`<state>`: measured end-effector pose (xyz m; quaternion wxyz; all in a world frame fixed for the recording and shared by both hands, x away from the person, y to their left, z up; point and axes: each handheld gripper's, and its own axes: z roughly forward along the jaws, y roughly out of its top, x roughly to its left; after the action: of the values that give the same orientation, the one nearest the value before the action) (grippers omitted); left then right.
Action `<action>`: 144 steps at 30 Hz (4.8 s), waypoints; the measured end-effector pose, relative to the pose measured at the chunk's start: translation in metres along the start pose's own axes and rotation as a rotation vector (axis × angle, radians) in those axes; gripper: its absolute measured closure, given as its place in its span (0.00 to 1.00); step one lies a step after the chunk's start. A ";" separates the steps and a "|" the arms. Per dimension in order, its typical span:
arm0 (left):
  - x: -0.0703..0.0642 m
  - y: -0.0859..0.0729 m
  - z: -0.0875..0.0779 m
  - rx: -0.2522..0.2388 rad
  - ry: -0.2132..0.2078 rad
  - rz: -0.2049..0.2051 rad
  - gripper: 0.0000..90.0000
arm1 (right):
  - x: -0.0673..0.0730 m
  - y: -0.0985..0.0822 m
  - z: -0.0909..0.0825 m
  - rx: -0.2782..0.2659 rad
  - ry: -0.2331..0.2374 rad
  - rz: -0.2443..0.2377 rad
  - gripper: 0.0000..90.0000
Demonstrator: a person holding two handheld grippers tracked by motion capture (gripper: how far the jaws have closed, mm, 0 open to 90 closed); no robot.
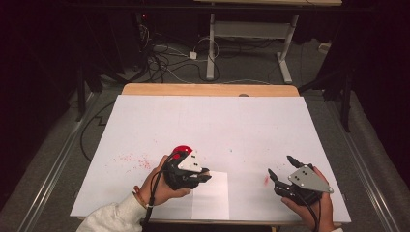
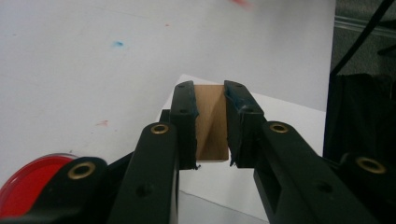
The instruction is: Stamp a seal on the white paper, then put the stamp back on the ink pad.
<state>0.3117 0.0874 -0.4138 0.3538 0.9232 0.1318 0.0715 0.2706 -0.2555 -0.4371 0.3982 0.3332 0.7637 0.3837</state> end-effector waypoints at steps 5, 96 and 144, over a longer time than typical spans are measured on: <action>-0.004 -0.001 0.010 0.029 -0.025 0.016 0.82 | 0.001 0.000 0.000 0.004 0.007 -0.005 0.33; -0.006 -0.002 0.029 0.102 -0.028 0.060 0.81 | 0.003 0.000 0.001 0.017 0.017 -0.038 0.33; 0.037 -0.016 -0.013 0.026 0.113 -0.057 0.81 | 0.006 0.002 0.008 0.020 0.034 -0.053 0.33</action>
<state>0.3409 0.1177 -0.4137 0.3357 0.9181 0.1786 0.1116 0.2754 -0.2473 -0.4403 0.3918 0.3104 0.7827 0.3708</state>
